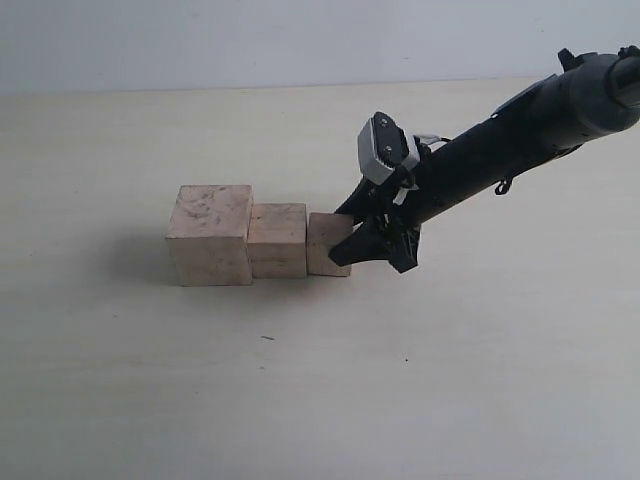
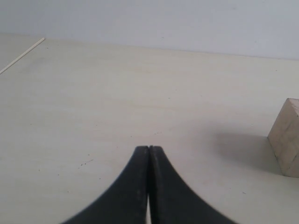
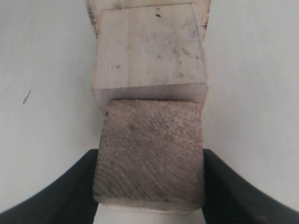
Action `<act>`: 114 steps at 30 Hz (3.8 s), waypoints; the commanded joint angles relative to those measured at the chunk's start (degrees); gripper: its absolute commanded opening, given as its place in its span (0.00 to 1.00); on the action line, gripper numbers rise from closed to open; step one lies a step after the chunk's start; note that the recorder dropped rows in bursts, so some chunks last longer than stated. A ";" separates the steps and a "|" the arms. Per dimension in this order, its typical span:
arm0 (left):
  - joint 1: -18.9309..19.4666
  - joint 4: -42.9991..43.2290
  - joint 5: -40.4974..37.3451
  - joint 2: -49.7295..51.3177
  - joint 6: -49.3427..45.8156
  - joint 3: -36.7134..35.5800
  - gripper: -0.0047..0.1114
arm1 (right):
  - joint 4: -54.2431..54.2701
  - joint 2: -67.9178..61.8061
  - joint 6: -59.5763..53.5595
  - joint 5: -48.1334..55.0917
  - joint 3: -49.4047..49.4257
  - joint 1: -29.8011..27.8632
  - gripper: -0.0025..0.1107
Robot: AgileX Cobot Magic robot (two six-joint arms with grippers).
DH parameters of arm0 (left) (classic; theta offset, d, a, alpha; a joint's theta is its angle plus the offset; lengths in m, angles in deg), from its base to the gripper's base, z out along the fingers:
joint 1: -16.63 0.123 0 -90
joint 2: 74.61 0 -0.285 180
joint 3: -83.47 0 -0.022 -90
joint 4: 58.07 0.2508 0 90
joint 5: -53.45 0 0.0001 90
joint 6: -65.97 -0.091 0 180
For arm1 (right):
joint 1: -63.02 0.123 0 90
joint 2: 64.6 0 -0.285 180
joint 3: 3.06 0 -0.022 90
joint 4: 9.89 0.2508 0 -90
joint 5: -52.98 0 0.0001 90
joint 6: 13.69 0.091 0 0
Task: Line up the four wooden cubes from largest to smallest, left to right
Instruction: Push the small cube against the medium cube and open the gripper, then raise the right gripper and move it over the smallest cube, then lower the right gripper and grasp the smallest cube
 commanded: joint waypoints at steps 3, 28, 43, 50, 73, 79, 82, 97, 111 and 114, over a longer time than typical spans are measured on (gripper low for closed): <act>-0.08 -0.11 0.60 -0.36 0.04 -0.02 0.04 | 1.61 -1.27 -0.55 -3.28 0.15 0.06 0.60; -0.08 -0.11 0.60 -0.36 0.04 -0.02 0.04 | -8.66 16.72 17.02 -3.78 0.15 0.06 0.67; -0.08 -0.11 0.60 -0.36 0.04 -0.02 0.04 | -36.11 19.43 54.10 -11.77 0.15 0.06 0.67; -0.08 -0.11 0.60 -0.36 0.04 -0.02 0.04 | -37.46 17.92 58.49 -13.19 0.15 0.06 0.67; -0.08 -0.11 0.60 -0.36 0.04 -0.02 0.04 | -33.38 12.91 56.04 -13.02 0.15 1.73 0.66; -0.08 -0.11 0.60 -0.36 0.04 -0.02 0.04 | -36.00 12.67 55.89 -15.36 0.15 1.73 0.66; -0.08 -0.11 0.60 -0.36 0.04 -0.02 0.04 | -35.84 12.67 55.89 -15.13 0.15 1.84 0.66; -0.08 -0.11 0.60 -0.36 0.04 -0.02 0.04 | -33.02 9.66 56.05 -14.88 0.15 2.38 0.66; -0.08 -0.11 0.60 -0.36 0.04 -0.02 0.04 | -35.88 9.41 56.05 -12.85 0.15 2.38 0.28; -0.08 -0.11 0.60 -0.36 0.04 -0.02 0.04 | -35.88 9.41 54.93 -12.76 0.15 2.38 0.12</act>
